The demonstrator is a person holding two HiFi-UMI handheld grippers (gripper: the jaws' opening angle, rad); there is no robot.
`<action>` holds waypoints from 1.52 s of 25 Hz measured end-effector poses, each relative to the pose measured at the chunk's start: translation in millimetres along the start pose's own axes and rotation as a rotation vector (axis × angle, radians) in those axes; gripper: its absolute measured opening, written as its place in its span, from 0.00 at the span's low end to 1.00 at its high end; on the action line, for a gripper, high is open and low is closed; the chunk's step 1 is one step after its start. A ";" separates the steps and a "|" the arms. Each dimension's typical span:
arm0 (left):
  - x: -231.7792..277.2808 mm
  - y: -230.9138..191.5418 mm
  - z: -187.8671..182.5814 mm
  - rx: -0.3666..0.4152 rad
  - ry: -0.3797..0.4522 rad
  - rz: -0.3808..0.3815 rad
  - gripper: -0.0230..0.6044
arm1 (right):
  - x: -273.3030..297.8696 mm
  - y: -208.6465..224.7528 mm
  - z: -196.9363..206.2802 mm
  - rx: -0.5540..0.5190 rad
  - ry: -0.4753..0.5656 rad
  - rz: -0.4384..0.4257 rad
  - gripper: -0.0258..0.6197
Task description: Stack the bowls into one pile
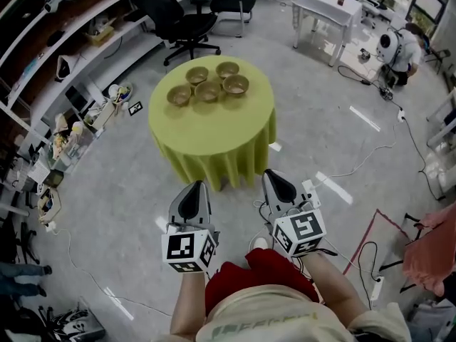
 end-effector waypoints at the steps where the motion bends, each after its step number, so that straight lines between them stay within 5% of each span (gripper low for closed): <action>1: 7.0 3.5 -1.0 0.001 0.001 -0.005 0.07 | 3.1 7.5 -1.4 0.001 0.001 -0.003 0.10; 18: 78.9 24.0 -5.0 0.037 -0.028 -0.111 0.07 | 40.8 77.2 -3.9 -0.001 -0.023 -0.059 0.10; 28: 154.7 -32.5 7.7 0.038 -0.048 -0.153 0.07 | 112.5 99.0 10.7 -0.013 -0.058 -0.046 0.10; 38: 262.7 -114.2 14.2 0.035 -0.106 -0.097 0.07 | 231.0 108.2 18.2 -0.008 -0.079 0.009 0.10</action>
Point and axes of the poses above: the fingertips, and each gripper's own axes: x forward along the fingers, y to its right, z out of its underside, the point moved 8 cm from there along -x, backward along the fingers, and after that the axes turned 10 degrees about y, right-handed, at the moved point
